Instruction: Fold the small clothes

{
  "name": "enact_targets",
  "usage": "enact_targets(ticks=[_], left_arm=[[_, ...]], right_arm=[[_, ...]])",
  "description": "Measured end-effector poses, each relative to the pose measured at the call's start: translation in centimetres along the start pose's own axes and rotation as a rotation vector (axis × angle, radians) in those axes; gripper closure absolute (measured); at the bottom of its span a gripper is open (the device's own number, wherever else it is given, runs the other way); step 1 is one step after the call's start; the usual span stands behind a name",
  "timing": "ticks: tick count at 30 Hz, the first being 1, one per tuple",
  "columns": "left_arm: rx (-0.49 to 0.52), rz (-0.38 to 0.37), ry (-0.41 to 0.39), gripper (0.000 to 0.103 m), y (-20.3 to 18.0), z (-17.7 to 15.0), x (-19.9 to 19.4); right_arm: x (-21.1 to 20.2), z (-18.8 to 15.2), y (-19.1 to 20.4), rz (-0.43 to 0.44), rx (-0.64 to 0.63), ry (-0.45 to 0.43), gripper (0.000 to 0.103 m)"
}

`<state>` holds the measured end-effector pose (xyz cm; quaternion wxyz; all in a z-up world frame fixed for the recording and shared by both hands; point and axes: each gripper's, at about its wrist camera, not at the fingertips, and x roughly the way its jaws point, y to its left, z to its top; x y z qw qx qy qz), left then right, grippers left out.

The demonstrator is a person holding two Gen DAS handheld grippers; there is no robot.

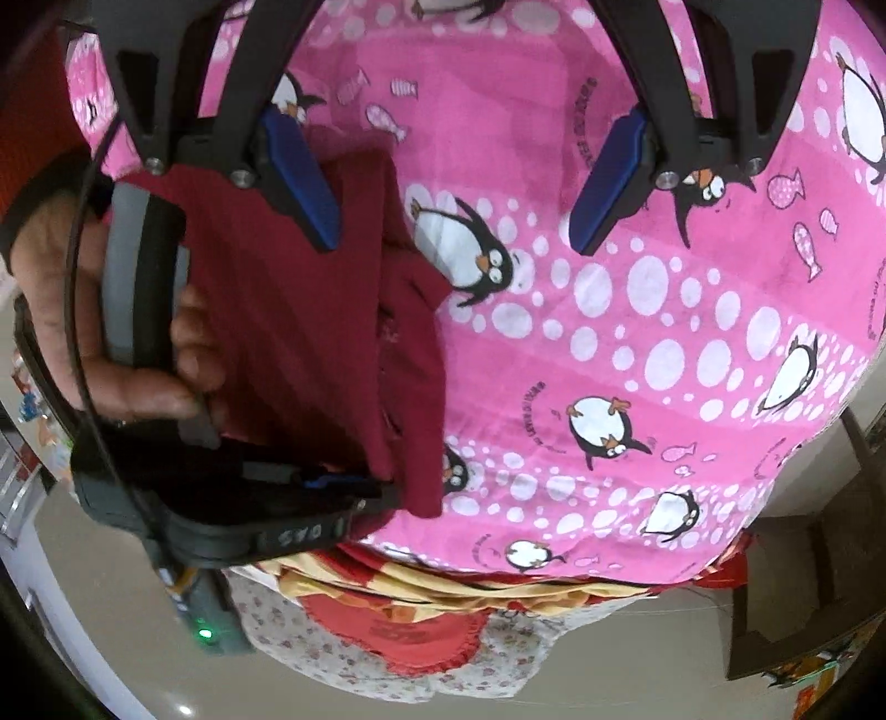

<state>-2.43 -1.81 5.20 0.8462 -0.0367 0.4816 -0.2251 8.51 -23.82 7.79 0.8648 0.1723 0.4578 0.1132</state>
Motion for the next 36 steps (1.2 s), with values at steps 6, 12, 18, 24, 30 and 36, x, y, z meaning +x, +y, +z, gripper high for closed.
enact_targets(ticks=[6, 12, 18, 24, 30, 36], left_arm=[[0.051, 0.032, 0.004, 0.016, -0.6, -0.6, 0.1], [0.064, 0.086, -0.015, 0.015, -1.3, -0.6, 0.1], [0.062, 0.094, -0.010, 0.015, -1.6, -0.4, 0.1], [0.074, 0.065, 0.001, 0.016, -1.1, -0.7, -0.3], [0.161, 0.007, 0.049, 0.019, -1.6, -1.7, 0.0], [0.189, -0.053, 0.082, 0.046, -2.1, -1.6, 1.9]], right_arm=[[-6.0, -3.0, -0.5, 0.036, -0.032, -0.048, 0.046], [-9.2, -6.0, -2.7, -0.037, -0.032, -0.052, 0.046], [-9.6, -6.8, -4.0, -0.055, 0.024, -0.039, 0.046], [-9.6, -8.0, -2.3, -0.008, -0.024, -0.016, 0.046], [-9.6, -9.7, -1.6, -0.004, -0.064, 0.020, 0.046], [-10.0, -10.0, -2.9, 0.032, 0.001, 0.013, 0.046]])
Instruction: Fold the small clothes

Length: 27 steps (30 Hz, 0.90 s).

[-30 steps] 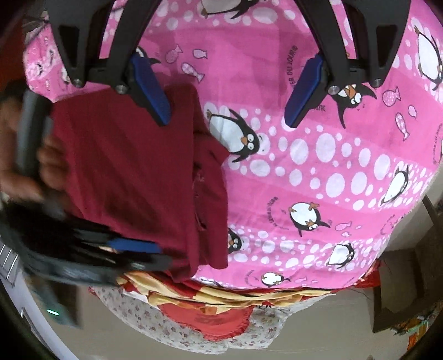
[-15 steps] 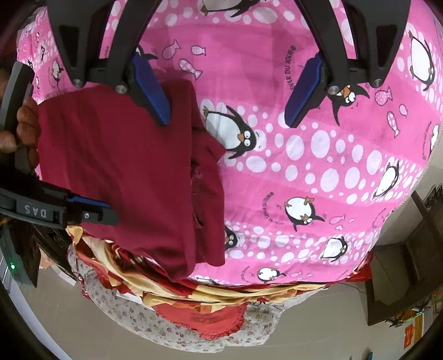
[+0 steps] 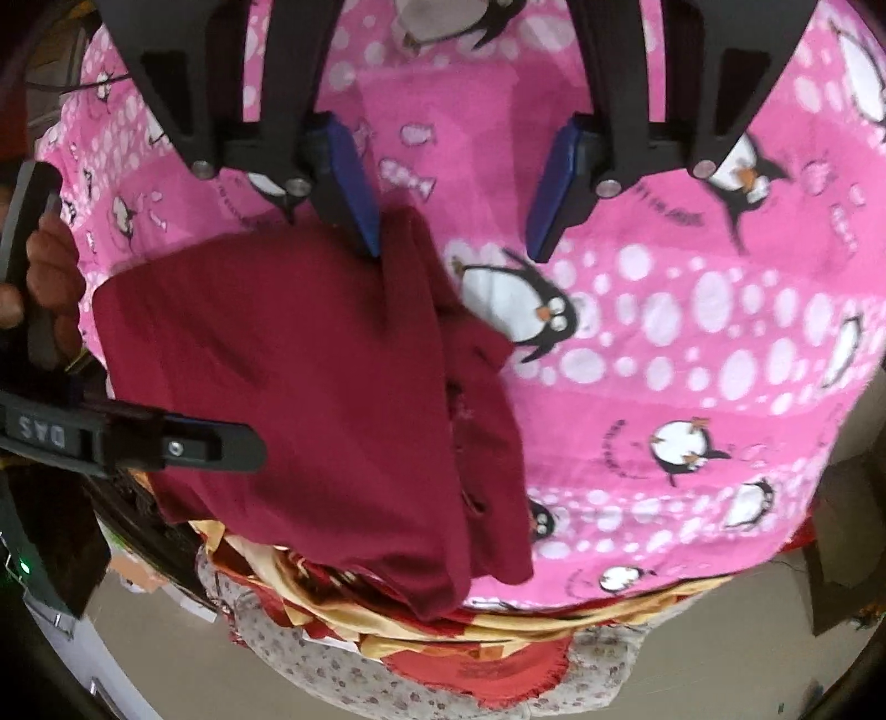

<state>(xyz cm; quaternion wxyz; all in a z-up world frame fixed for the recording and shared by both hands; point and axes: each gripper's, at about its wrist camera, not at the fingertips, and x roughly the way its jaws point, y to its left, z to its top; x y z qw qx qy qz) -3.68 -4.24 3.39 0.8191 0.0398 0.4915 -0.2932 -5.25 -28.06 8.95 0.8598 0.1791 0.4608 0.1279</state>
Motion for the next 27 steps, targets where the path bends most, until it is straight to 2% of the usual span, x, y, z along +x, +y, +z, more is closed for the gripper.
enact_targets(ticks=[1, 3, 5, 6, 8, 13, 17, 21, 24, 25, 27], left_arm=[[-0.008, -0.018, 0.001, 0.048, 0.1, 0.2, 0.3], [-0.017, -0.061, 0.008, 0.060, 0.1, 0.5, 0.8], [-0.008, -0.121, 0.023, 0.089, 0.0, 0.7, 1.0], [0.004, -0.131, 0.024, 0.092, -0.2, 0.7, 0.8], [0.053, -0.099, 0.022, 0.094, -0.8, 0.7, 0.3], [0.084, -0.057, 0.014, 0.094, 0.0, 0.2, -1.1], [0.059, -0.070, 0.020, 0.094, 0.6, -0.7, -1.0], [0.060, -0.050, 0.004, 0.094, 0.0, -0.7, -1.4], [0.071, -0.013, -0.005, 0.092, -0.7, -0.6, -1.9], [0.070, -0.003, -0.014, 0.088, -0.9, -0.5, -2.2], [0.048, -0.009, -0.034, 0.071, -0.9, -0.3, -2.9]], right_arm=[[0.0, 0.0, 0.0, -0.002, 0.003, 0.001, 0.046], [0.0, 0.0, -0.1, -0.009, 0.000, 0.001, 0.046], [-0.1, -0.1, 0.0, -0.009, 0.001, 0.001, 0.046], [-0.2, 0.0, 0.1, -0.006, 0.002, 0.000, 0.046], [-0.1, 0.0, 0.0, -0.003, 0.002, -0.002, 0.046], [0.0, -0.2, -0.1, 0.014, 0.011, -0.005, 0.046], [0.4, -0.2, -0.1, 0.022, 0.016, -0.002, 0.046], [0.6, 0.8, 0.6, -0.007, -0.014, -0.020, 0.046], [0.9, 2.9, 1.0, -0.050, -0.033, -0.056, 0.046], [1.1, 3.7, 1.0, -0.063, -0.033, -0.069, 0.046], [1.8, 5.3, 1.1, -0.088, -0.033, -0.086, 0.046]])
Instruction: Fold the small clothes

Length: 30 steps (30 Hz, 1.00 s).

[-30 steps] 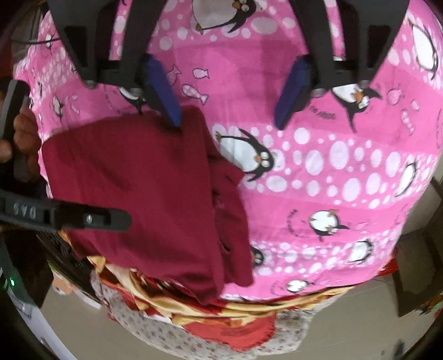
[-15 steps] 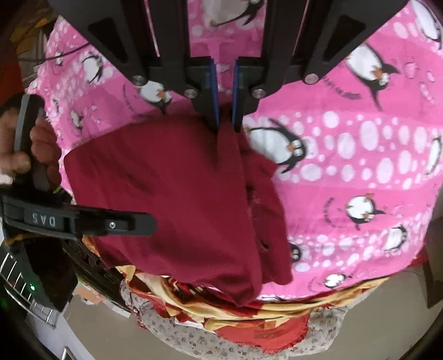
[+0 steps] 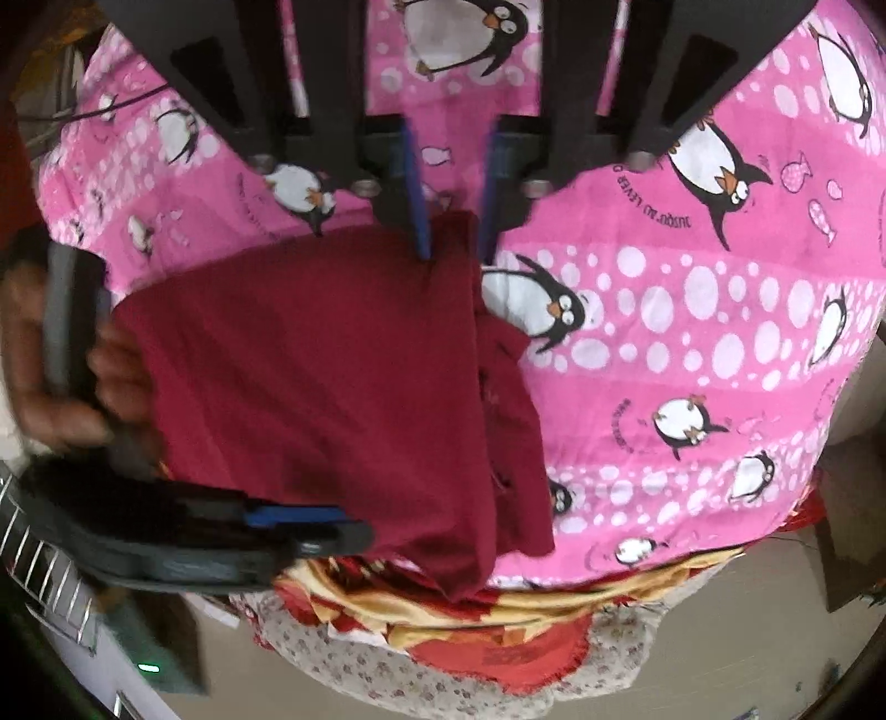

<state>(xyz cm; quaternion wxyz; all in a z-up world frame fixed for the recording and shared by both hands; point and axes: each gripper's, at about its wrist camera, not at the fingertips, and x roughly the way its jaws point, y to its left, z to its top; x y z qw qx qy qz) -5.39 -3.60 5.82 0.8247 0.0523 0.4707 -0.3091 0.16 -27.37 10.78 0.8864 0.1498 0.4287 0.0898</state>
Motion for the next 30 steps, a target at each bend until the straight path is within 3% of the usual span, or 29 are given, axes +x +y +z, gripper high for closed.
enact_targets(ticks=[1, 2, 3, 7, 15, 20, 30], left_arm=[[-0.017, -0.008, -0.015, 0.055, 0.0, 0.2, -0.3], [-0.030, -0.009, -0.032, 0.046, 0.1, 0.4, -0.6], [-0.041, -0.004, -0.052, 0.045, 0.1, 0.8, -0.8], [-0.046, 0.035, -0.072, 0.043, 0.0, 1.9, -0.4], [-0.130, 0.057, -0.009, 0.043, 1.5, 2.2, 3.0], [-0.136, 0.068, -0.001, 0.043, 1.5, 2.2, 3.4], [-0.141, 0.091, 0.006, 0.037, 1.3, 2.3, 3.4]], right_arm=[[0.5, 0.6, 0.0, -0.011, -0.003, -0.003, 0.046], [1.2, 1.2, 0.1, -0.023, -0.007, -0.004, 0.046], [1.9, 1.8, 0.1, -0.036, -0.007, -0.002, 0.046], [4.7, 3.4, 0.6, -0.045, -0.002, 0.010, 0.046], [7.7, 4.2, 1.2, -0.026, -0.036, 0.025, 0.047], [6.4, 3.9, 0.8, -0.009, -0.019, 0.050, 0.046], [1.2, -0.5, -0.2, 0.031, -0.038, 0.057, 0.045]])
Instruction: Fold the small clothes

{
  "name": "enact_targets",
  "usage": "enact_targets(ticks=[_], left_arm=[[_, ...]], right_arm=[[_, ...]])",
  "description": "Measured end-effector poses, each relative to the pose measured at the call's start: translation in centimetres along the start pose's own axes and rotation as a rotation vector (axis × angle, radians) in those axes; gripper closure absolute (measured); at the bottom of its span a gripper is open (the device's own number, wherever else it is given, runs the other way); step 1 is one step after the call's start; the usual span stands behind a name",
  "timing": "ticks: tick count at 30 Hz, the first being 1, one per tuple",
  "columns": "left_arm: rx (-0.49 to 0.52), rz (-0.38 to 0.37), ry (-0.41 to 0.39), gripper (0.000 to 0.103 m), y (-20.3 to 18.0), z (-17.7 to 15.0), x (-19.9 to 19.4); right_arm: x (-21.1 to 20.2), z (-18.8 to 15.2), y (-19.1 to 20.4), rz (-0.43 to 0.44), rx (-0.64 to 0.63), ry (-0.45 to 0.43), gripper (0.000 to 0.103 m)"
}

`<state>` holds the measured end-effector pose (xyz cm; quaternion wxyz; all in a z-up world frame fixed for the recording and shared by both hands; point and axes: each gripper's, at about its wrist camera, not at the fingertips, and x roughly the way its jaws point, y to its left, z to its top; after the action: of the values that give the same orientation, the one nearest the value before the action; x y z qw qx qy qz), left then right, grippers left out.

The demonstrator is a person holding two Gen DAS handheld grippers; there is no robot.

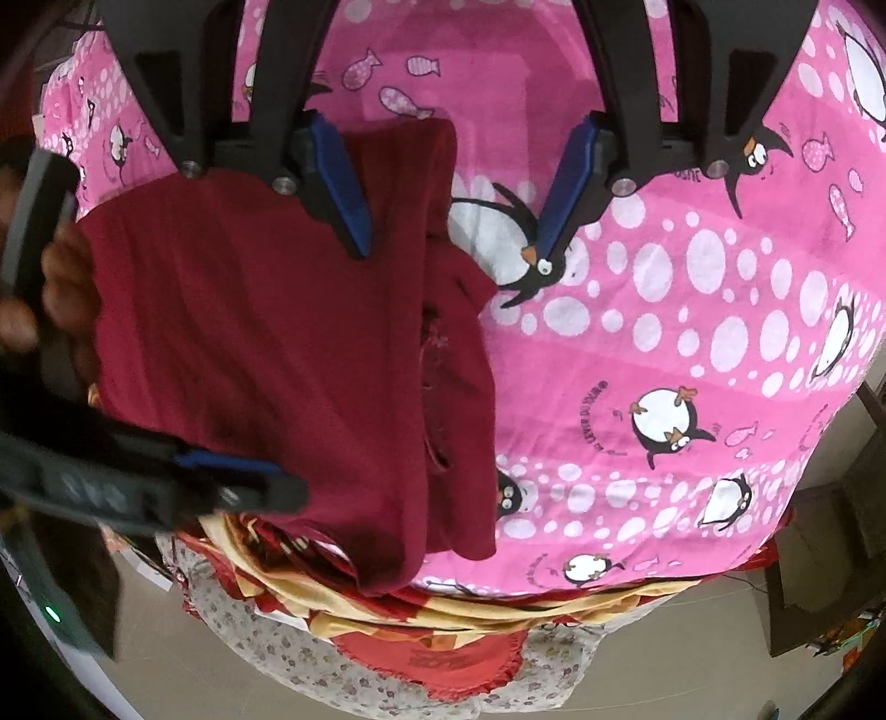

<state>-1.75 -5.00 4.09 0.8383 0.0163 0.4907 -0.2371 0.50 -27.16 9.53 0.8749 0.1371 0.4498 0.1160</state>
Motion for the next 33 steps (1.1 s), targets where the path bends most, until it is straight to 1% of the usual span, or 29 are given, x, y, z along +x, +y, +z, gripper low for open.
enact_targets(ticks=[5, 7, 19, 25, 33], left_arm=[[-0.001, 0.007, 0.000, 0.036, 0.0, -0.1, 0.0], [-0.002, 0.009, 0.001, 0.035, 0.0, -0.1, 0.0], [-0.008, 0.010, -0.001, 0.032, 0.2, -0.2, 0.2], [-0.013, 0.006, 0.000, 0.030, 0.4, -0.2, 0.3], [-0.025, 0.001, -0.001, 0.027, 0.7, -0.1, 0.4]], right_arm=[[-0.5, -0.8, -0.5, 0.000, 0.024, 0.011, 0.035], [-0.3, -0.7, -0.6, 0.002, 0.044, 0.020, 0.034], [0.6, -0.8, 1.1, 0.011, 0.019, 0.038, 0.034], [0.6, 0.0, 1.5, 0.015, 0.027, 0.026, 0.034], [1.2, 1.0, 2.7, 0.025, 0.013, 0.022, 0.030]])
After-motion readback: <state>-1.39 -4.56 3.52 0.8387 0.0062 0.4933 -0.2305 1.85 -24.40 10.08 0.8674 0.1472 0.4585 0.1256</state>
